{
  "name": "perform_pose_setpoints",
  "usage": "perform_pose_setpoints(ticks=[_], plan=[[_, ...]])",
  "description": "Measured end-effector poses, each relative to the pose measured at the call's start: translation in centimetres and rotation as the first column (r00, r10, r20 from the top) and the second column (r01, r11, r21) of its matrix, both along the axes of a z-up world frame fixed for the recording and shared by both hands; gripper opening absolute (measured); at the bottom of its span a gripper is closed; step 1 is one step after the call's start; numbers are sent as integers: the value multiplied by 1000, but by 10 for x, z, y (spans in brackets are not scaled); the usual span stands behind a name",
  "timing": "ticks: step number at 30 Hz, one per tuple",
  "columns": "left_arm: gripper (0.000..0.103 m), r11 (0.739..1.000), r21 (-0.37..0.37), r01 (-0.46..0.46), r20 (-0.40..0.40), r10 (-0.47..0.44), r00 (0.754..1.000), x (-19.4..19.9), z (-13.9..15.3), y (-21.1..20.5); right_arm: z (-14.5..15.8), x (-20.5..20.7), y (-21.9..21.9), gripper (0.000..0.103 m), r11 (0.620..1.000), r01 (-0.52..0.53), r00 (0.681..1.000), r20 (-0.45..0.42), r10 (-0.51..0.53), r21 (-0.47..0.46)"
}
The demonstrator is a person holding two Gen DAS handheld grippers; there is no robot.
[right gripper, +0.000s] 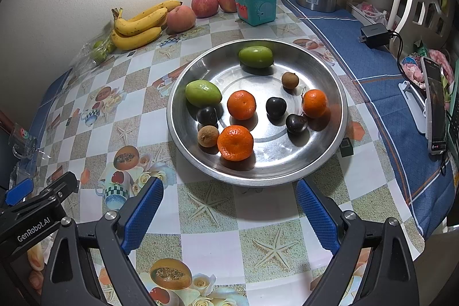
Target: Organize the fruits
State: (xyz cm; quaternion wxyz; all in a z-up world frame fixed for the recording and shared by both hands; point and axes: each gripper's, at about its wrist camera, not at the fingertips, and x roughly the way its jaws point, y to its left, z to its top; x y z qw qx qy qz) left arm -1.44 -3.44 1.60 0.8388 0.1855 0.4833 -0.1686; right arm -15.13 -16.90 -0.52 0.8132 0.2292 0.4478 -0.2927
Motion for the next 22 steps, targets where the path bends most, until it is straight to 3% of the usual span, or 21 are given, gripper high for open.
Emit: perform_pose_setpoints(ticks=[12, 22], plan=[[103, 1000, 6, -20, -7, 20, 1000, 0, 0, 3, 0, 0, 0, 94, 1000, -1, 1000, 0, 1, 0], [103, 1000, 7, -22, 42, 22, 999, -4, 5, 5, 0, -1, -1, 94, 1000, -2, 1000, 0, 2, 1]])
